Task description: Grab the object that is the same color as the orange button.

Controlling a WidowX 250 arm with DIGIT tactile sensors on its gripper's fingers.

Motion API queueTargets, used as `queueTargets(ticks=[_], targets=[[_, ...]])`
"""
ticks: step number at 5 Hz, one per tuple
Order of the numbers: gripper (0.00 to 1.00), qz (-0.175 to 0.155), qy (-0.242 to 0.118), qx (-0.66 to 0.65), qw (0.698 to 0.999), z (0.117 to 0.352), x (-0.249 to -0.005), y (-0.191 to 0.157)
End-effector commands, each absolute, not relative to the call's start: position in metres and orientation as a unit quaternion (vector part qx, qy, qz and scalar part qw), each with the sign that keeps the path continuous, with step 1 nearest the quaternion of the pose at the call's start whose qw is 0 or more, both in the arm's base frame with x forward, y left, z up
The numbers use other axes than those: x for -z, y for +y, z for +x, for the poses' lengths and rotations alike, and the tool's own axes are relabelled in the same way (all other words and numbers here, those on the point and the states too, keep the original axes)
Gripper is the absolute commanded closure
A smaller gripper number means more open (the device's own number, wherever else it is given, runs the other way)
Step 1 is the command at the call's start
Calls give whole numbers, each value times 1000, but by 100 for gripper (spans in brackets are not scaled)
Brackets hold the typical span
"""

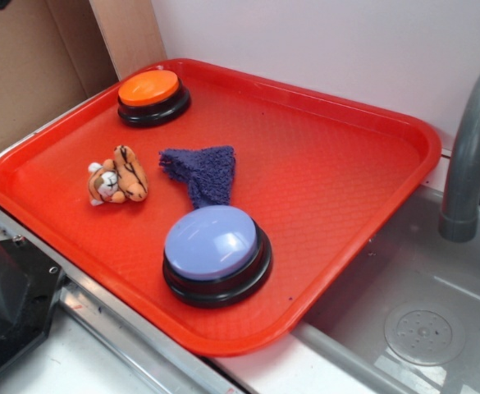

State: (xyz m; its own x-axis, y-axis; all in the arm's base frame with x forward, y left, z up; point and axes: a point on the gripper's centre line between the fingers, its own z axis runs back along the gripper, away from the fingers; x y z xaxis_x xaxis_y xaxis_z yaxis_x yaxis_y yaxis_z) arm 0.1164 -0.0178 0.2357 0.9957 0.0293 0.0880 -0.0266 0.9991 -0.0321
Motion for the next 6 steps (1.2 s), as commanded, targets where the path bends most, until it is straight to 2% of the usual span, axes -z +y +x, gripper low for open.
queueTargets(ticks=[1,2,3,4,5,6], targets=[[0,-15,-44,-14,999,116,-236,-18],[0,-11,-66,49,997,125,-210,-9],[0,26,-76,91,993,132,-184,2],[0,48,-84,132,987,145,-138,18],[0,71,-109,140,982,158,-100,31],[0,67,-120,137,981,168,-64,37]])
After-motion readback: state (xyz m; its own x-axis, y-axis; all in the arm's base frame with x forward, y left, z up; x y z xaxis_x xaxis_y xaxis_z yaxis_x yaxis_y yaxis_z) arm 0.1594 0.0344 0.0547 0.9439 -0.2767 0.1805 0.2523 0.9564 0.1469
